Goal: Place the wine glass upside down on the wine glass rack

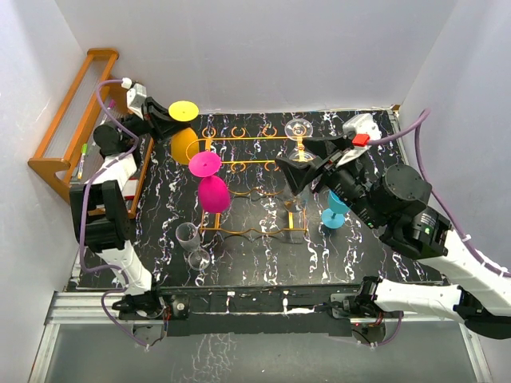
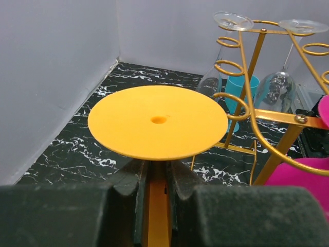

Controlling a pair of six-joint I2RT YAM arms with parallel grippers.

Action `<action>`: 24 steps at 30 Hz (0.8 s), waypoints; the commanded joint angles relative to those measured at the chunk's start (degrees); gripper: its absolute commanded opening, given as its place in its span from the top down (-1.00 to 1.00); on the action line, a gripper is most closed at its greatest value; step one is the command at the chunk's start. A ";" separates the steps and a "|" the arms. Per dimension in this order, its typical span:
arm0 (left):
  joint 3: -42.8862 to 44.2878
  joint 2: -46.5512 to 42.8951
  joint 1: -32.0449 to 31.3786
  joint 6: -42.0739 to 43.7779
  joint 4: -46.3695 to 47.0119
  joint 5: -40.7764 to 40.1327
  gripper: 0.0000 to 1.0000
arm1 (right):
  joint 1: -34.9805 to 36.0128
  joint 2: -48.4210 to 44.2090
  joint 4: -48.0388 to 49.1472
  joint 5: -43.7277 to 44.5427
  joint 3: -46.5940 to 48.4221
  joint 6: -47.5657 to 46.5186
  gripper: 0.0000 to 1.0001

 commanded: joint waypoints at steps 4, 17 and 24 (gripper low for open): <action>0.44 2.03 -1.28 -1.39 12.51 -0.84 1.00 | 0.03 2.46 -0.59 2.27 3.51 0.59 -0.50; 1.17 4.19 -4.71 0.92 13.39 -0.86 1.00 | 0.00 2.48 -1.20 4.60 3.59 1.32 -0.50; 2.67 4.87 -6.41 1.50 13.37 -1.12 1.00 | 0.03 3.01 -1.09 4.06 3.84 1.45 -0.50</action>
